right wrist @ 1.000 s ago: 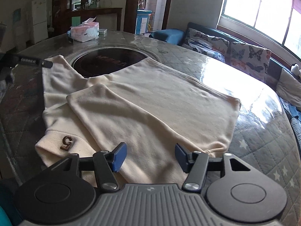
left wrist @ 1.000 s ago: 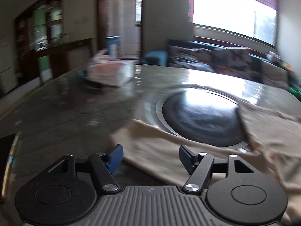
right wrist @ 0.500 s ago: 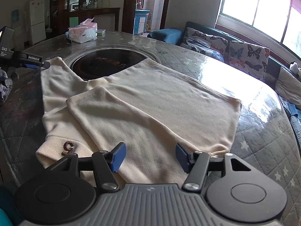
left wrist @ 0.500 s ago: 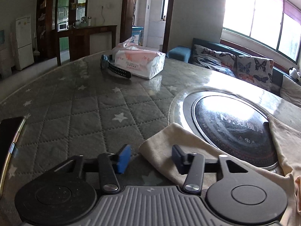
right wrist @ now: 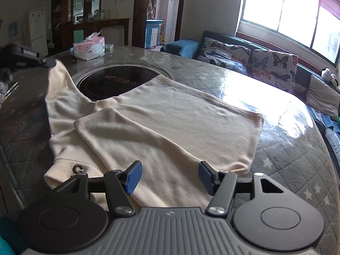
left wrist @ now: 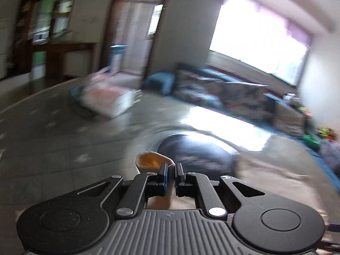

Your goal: Fold clothes

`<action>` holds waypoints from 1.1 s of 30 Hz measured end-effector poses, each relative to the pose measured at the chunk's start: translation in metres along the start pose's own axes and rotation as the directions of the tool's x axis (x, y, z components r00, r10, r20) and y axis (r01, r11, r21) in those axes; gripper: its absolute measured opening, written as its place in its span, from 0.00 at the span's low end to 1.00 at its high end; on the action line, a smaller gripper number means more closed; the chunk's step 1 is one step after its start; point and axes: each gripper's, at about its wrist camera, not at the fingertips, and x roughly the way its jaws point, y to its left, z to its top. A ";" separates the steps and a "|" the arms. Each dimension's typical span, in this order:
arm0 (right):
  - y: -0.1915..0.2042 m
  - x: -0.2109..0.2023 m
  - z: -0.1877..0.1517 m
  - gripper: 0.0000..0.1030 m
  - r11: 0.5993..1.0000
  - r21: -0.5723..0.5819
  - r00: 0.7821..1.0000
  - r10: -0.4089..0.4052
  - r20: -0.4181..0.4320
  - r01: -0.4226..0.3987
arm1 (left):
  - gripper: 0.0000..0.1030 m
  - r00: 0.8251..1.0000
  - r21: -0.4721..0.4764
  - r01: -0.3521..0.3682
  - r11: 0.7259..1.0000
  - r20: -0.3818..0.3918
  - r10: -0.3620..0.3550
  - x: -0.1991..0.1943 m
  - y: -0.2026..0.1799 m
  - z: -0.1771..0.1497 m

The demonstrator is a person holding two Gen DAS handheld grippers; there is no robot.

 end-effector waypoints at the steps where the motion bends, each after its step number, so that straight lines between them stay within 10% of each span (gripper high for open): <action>1: -0.001 -0.002 -0.001 0.58 1.000 0.007 1.000 0.000 0.005 0.000 | 0.07 0.999 0.021 0.042 0.999 0.004 -0.042 -0.004 -0.013 0.002; 12: -0.027 -0.024 -0.018 0.58 0.994 0.101 0.998 -0.039 0.041 0.035 | 0.06 0.900 0.198 0.436 0.878 -0.083 -0.428 -0.019 -0.145 -0.018; 22: -0.055 -0.036 -0.035 0.58 0.975 0.202 0.995 -0.097 0.034 0.088 | 0.08 0.806 0.220 0.583 0.782 -0.276 -0.524 0.012 -0.189 -0.065; 28: -0.055 -0.036 -0.029 0.58 0.975 0.209 0.995 -0.083 0.047 0.071 | 0.38 0.805 0.233 0.584 0.778 -0.294 -0.516 0.004 -0.167 -0.072; 33: -0.046 -0.027 -0.020 0.55 0.979 0.204 0.998 -0.028 0.056 0.016 | 0.38 0.860 0.254 0.501 0.827 -0.258 -0.441 0.006 -0.136 -0.068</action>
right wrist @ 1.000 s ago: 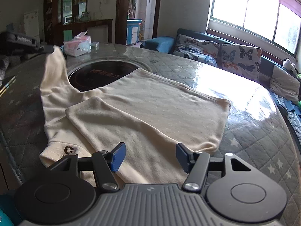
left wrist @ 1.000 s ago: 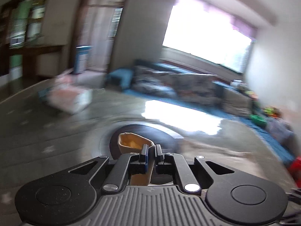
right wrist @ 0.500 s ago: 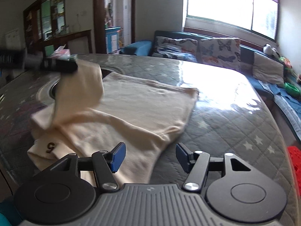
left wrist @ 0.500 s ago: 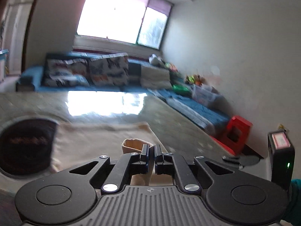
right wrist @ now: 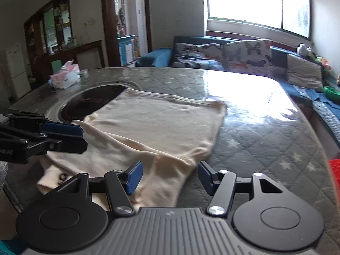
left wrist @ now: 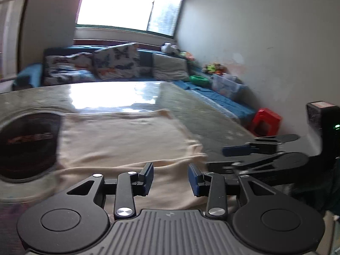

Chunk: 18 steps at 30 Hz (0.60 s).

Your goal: Fold clothes

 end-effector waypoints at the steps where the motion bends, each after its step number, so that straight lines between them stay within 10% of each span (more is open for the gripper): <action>1: 0.003 0.003 0.001 0.52 1.000 -0.002 1.000 0.013 -0.005 -0.013 | 0.38 1.000 -0.014 -0.028 1.000 -0.002 0.028 -0.001 0.009 -0.001; 18: 0.018 0.045 0.009 0.10 1.000 -0.007 0.998 0.029 -0.062 -0.030 | 0.28 0.978 -0.115 -0.207 0.972 -0.054 0.202 0.015 0.087 -0.008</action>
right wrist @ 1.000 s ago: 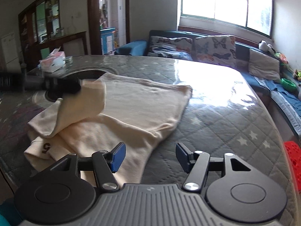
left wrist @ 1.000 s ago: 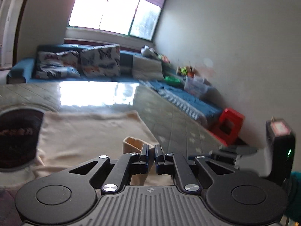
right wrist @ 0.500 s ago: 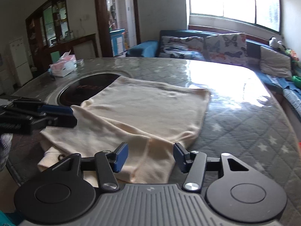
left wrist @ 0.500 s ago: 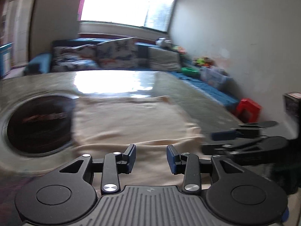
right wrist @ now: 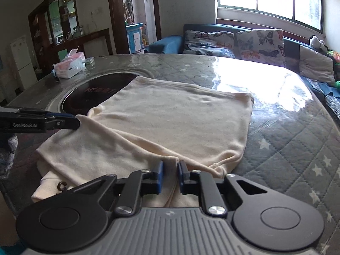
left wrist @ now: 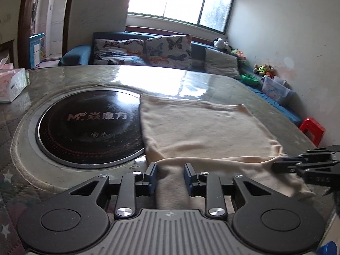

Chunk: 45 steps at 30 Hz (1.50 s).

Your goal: Fold clothes

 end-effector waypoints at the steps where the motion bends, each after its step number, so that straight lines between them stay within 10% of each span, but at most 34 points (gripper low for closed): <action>1: 0.001 -0.002 0.001 0.09 1.000 -0.008 1.000 -0.005 0.007 0.005 | 0.27 1.000 -0.001 -0.003 1.000 0.002 0.003 0.000 0.001 -0.001; 31: 0.016 -0.029 -0.019 0.24 0.981 -0.182 0.998 0.060 -0.029 -0.065 | 0.29 1.000 0.198 0.008 0.980 -0.004 -0.008 -0.042 -0.018 -0.025; 45: 0.017 -0.046 -0.022 0.38 0.976 -0.210 0.998 0.055 -0.038 -0.061 | 0.38 0.992 0.596 0.107 0.795 -0.011 -0.125 -0.066 -0.068 -0.079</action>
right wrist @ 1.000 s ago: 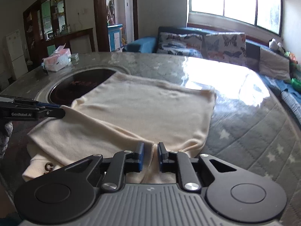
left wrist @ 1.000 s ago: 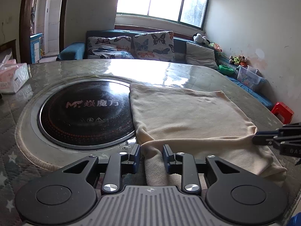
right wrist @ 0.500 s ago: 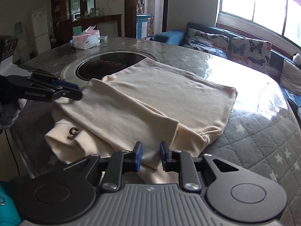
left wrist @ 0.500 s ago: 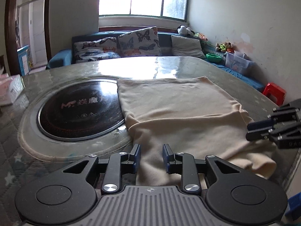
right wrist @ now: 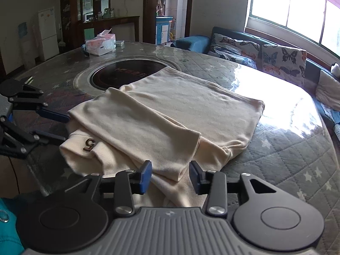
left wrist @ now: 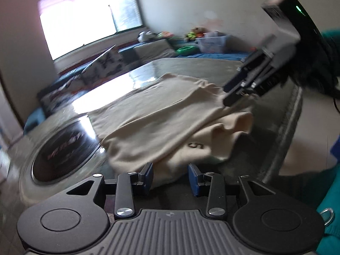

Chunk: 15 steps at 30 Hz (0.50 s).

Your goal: Fold clothes

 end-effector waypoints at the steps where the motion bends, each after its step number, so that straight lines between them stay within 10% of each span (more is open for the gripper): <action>1: 0.001 -0.002 0.000 0.39 1.000 -0.008 1.000 -0.002 0.000 0.002 | 0.38 1.000 0.018 0.001 1.000 0.007 -0.001 0.002 -0.003 0.000; 8: 0.008 -0.016 -0.002 0.46 0.998 -0.057 1.000 -0.012 -0.014 0.012 | 0.27 0.998 0.091 0.012 0.996 0.065 -0.018 0.011 -0.012 0.002; 15: 0.022 -0.025 -0.010 0.54 0.986 -0.164 0.999 0.023 -0.042 -0.030 | 0.10 0.995 -0.095 0.031 0.995 0.093 -0.022 0.019 0.016 0.020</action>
